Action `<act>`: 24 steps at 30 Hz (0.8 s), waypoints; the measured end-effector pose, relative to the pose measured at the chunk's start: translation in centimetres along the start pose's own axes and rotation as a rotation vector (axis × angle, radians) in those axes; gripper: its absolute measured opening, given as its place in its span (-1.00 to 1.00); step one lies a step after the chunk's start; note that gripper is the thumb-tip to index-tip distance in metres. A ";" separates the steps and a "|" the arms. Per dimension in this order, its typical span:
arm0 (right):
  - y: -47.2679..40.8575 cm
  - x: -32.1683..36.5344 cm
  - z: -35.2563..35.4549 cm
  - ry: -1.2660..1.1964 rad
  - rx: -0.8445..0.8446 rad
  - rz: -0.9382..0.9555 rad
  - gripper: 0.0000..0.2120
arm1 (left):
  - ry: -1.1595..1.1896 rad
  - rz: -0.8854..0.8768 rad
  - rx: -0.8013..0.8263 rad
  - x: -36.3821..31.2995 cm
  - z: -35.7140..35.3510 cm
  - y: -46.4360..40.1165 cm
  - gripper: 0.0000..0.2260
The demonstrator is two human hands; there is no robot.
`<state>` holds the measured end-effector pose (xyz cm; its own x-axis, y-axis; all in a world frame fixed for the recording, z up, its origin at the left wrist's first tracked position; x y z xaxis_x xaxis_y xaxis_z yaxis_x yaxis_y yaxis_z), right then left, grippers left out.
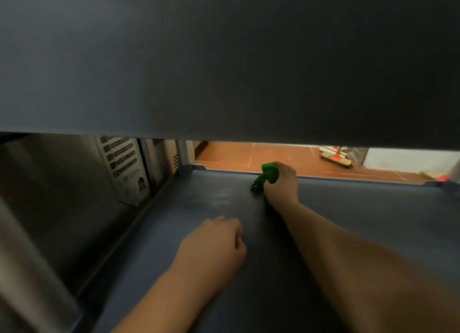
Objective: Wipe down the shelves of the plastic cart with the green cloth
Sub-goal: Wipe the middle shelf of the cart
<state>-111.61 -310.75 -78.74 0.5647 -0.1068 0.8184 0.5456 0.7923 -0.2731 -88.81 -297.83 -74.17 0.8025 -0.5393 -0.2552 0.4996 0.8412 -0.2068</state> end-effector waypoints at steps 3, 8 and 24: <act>2.3 4.7 -6.3 -0.053 0.089 0.025 -0.47 | -0.008 0.033 -0.053 3.3 2.0 1.4 -0.82; 4.9 10.6 -13.9 -0.065 0.244 0.109 -0.47 | -0.006 0.106 -0.013 7.5 3.7 3.4 -0.81; 4.2 9.3 -14.1 0.409 0.320 0.429 -0.66 | 0.000 0.162 -0.023 4.3 2.3 0.5 -0.84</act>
<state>-95.34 -316.91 -79.38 0.9139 0.0880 0.3963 0.0458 0.9476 -0.3160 -84.35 -299.68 -73.24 0.8720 -0.3968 -0.2865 0.3562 0.9160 -0.1846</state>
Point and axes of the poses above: each hand's wrist, its own y-axis away from the middle knuckle, its own z-axis out of the back of the hand, x = y × z, the point moved 5 cm from there along -y, towards the middle knuckle, and after that the axes turned 3 degrees about -z, right-handed, at the moved point
